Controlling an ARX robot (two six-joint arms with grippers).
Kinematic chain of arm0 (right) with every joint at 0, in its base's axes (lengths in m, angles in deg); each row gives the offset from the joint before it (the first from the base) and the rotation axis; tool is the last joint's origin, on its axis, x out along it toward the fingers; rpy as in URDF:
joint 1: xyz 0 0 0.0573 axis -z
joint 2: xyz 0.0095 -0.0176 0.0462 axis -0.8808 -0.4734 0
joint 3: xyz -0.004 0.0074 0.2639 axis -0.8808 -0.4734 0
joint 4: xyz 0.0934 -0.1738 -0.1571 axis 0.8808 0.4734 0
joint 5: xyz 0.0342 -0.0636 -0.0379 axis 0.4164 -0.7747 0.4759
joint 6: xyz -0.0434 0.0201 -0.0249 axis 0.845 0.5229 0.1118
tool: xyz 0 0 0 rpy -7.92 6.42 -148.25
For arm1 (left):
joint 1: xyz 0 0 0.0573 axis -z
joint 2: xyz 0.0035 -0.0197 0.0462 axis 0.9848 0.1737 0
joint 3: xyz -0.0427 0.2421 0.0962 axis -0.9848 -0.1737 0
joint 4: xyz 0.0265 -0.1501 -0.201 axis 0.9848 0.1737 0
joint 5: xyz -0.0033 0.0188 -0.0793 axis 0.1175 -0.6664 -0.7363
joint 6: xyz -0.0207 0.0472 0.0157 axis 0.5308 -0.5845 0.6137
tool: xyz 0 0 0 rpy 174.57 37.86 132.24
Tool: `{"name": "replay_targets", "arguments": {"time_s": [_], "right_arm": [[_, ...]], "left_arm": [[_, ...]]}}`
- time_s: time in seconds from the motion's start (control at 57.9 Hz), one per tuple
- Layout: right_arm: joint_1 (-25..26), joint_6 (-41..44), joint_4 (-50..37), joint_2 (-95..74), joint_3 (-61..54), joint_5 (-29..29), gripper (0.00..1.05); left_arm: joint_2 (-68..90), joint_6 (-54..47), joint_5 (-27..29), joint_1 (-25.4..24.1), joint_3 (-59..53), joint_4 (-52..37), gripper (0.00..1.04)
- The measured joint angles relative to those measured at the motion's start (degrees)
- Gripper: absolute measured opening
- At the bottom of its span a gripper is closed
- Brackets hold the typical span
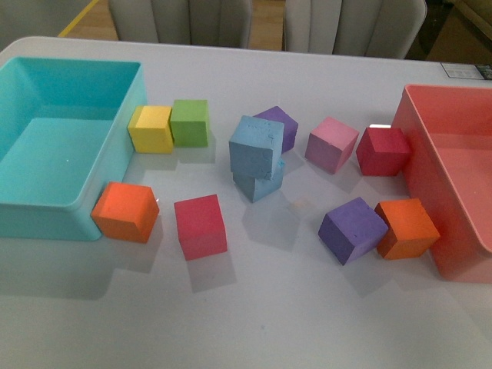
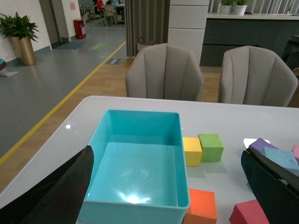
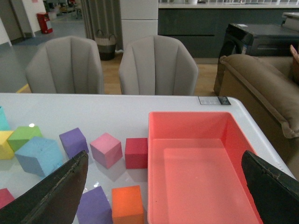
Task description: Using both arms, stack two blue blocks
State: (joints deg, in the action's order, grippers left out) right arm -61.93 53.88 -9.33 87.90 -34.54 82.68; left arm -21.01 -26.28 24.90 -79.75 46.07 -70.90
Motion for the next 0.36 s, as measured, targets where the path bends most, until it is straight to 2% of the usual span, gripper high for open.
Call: {"name": "replay_targets", "arguments": {"time_s": [0.362], "right_arm": [[0.00, 0.00, 0.00, 0.00, 0.00, 0.02, 0.96]], "left_arm": [[0.00, 0.00, 0.00, 0.00, 0.00, 0.00, 0.96]]}}
